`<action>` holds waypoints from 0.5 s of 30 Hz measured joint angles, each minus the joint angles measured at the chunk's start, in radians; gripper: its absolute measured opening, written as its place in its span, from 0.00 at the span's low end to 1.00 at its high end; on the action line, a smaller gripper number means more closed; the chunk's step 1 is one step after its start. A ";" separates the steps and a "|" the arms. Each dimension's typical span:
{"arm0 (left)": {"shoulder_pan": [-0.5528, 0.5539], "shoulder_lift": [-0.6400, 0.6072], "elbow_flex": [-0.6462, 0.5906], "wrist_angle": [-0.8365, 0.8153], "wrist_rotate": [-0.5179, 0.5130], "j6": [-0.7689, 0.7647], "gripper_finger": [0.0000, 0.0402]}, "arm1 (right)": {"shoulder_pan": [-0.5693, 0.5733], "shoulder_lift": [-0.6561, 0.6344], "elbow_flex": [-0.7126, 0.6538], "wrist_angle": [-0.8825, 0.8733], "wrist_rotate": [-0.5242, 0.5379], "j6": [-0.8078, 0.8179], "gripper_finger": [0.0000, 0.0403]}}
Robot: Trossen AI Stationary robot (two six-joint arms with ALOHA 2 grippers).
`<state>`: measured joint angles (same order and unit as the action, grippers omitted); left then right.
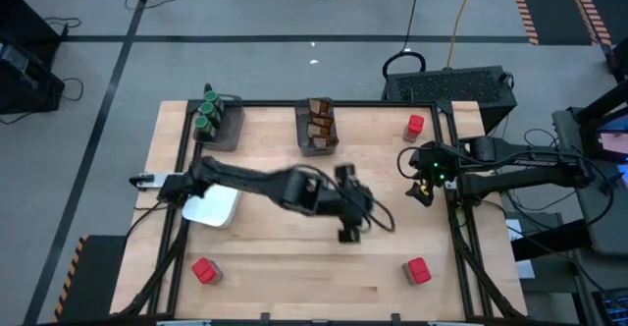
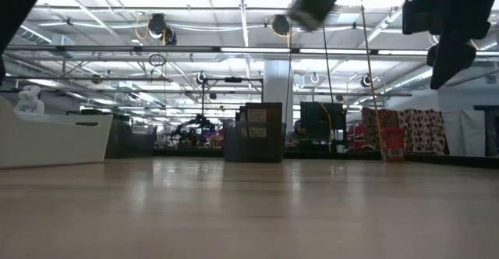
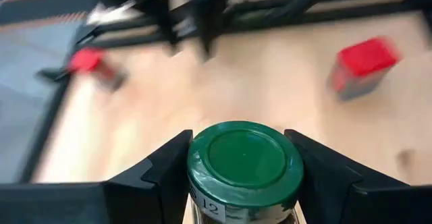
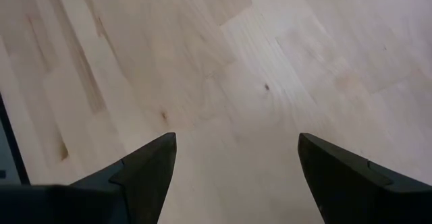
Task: Sort spices by type
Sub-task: Put the green seasoning bottle into the left black bin
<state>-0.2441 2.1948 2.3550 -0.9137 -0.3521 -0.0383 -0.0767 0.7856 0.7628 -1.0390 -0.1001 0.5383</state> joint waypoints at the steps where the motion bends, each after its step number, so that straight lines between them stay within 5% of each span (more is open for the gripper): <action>1: 0.010 -0.024 0.000 -0.048 -0.014 0.001 0.53 | 0.000 0.000 0.000 0.005 0.001 0.000 0.73; 7: 0.112 -0.152 -0.005 -0.280 -0.052 0.021 0.53 | 0.000 0.000 0.000 0.112 0.000 -0.027 0.73; 15: 0.405 -0.396 -0.005 -0.382 -0.075 0.035 0.53 | 0.000 0.000 0.000 0.295 -0.006 -0.167 0.73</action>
<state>0.1610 1.7984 2.3497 -1.2955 -0.4267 -0.0038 -0.0765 0.7860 0.7628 -0.7442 -0.1059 0.3711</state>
